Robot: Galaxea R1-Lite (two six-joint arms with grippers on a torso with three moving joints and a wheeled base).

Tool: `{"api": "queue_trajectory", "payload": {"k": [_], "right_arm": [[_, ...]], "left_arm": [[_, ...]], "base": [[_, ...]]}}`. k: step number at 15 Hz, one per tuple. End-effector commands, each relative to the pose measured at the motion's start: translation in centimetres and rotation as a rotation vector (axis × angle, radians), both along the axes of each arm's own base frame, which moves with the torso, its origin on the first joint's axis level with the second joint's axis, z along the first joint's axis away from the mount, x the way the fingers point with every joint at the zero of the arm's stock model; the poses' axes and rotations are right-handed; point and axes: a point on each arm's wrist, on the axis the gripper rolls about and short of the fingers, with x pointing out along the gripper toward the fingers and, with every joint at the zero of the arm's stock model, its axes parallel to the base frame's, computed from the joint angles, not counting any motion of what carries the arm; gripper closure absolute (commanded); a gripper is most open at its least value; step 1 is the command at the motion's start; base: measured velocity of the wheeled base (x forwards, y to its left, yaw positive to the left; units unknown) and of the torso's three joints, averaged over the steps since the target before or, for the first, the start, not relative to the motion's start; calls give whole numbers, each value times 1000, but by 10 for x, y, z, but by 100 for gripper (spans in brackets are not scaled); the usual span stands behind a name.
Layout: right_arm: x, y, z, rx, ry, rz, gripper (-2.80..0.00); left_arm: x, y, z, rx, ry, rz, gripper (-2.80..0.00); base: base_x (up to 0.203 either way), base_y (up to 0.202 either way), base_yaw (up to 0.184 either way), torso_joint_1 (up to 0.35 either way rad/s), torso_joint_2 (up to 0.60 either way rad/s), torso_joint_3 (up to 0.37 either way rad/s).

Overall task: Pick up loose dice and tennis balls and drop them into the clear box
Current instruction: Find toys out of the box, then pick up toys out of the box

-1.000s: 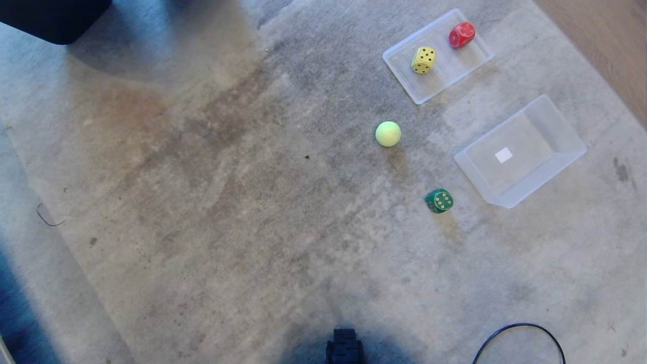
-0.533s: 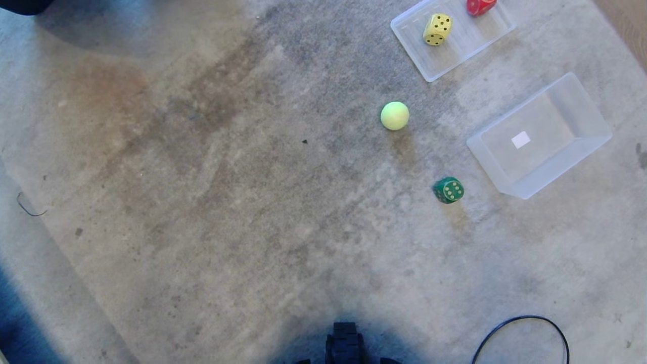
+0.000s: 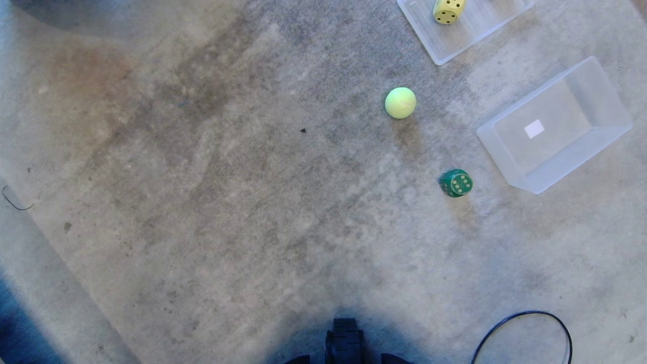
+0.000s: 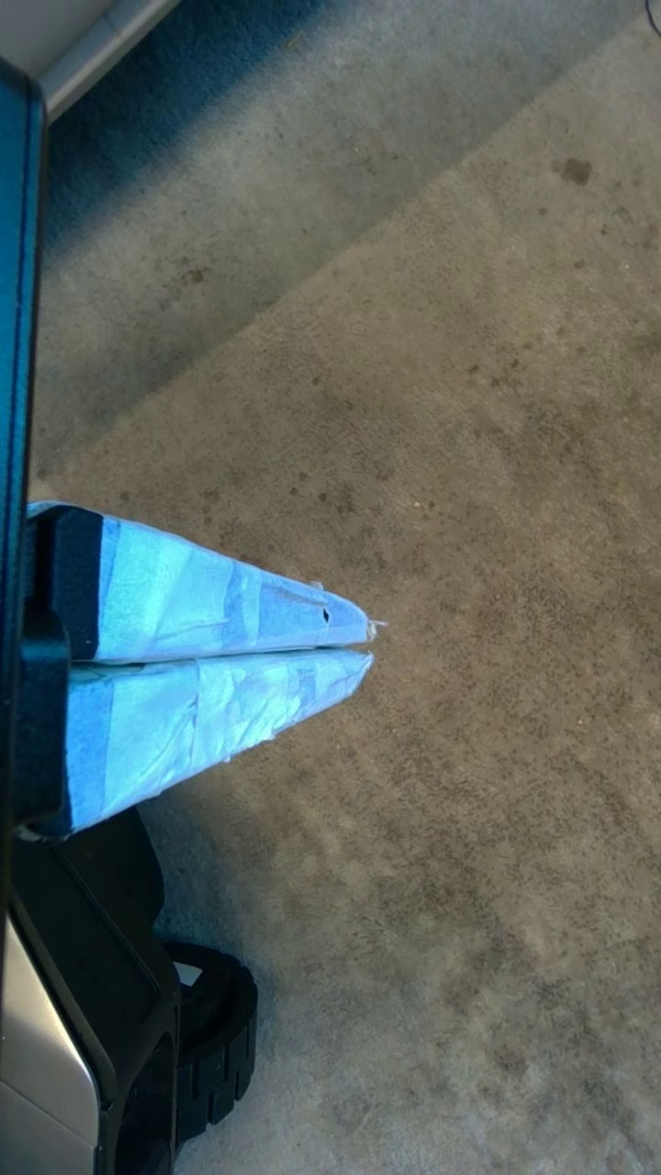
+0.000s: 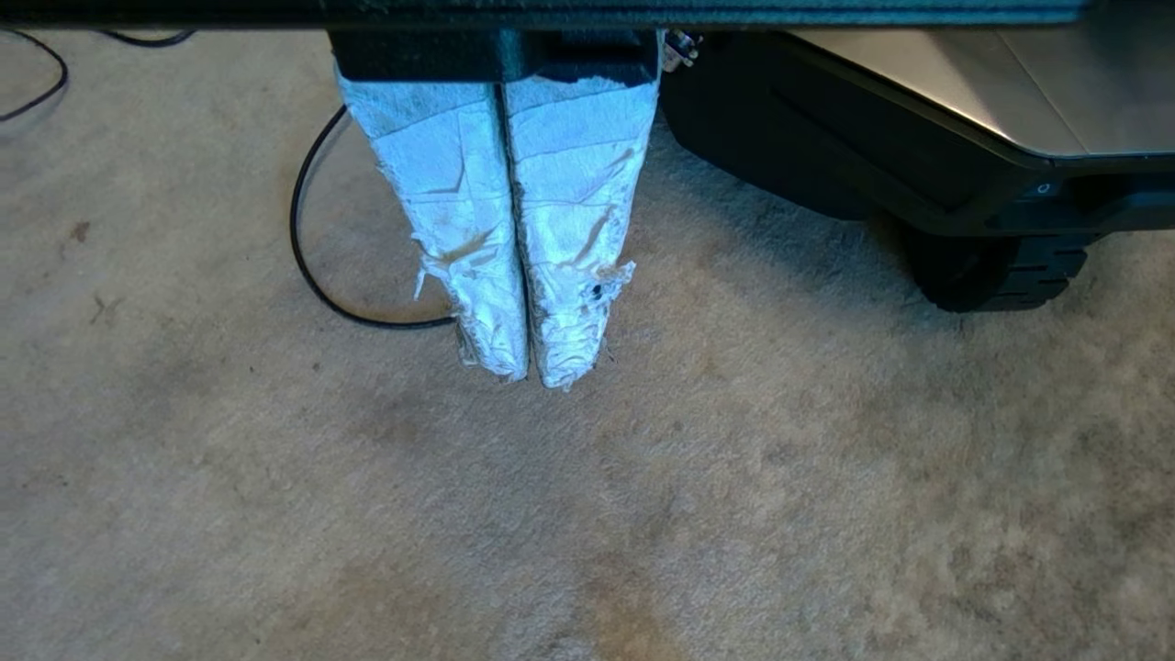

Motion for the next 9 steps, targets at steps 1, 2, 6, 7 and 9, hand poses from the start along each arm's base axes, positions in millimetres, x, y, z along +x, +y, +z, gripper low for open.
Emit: {"api": "queue_trajectory", "payload": {"k": [1, 2, 6, 7, 9], "right_arm": [[-1, 0, 6, -1, -6, -9, 0], [0, 0, 16, 0, 3, -9, 0], [31, 0, 63, 5, 173, -6, 0], [47, 0, 72, 5, 230, -6, 0], [87, 0, 86, 21, 285, -6, 0]], "left_arm": [[0, 0, 0, -1, 0, 0, 0], [0, 0, 0, -1, 0, 0, 0], [0, 0, 0, -1, 0, 0, 0], [0, 0, 0, -1, 0, 0, 0], [0, 0, 0, -1, 0, 0, 0]], "base": [[0, 0, 0, 0, 0, 0], [0, 0, 0, 0, 0, 0], [0, 0, 0, 0, 0, 0], [0, 0, 0, 0, 0, 0], [0, 0, 0, 0, 0, 0]]}}
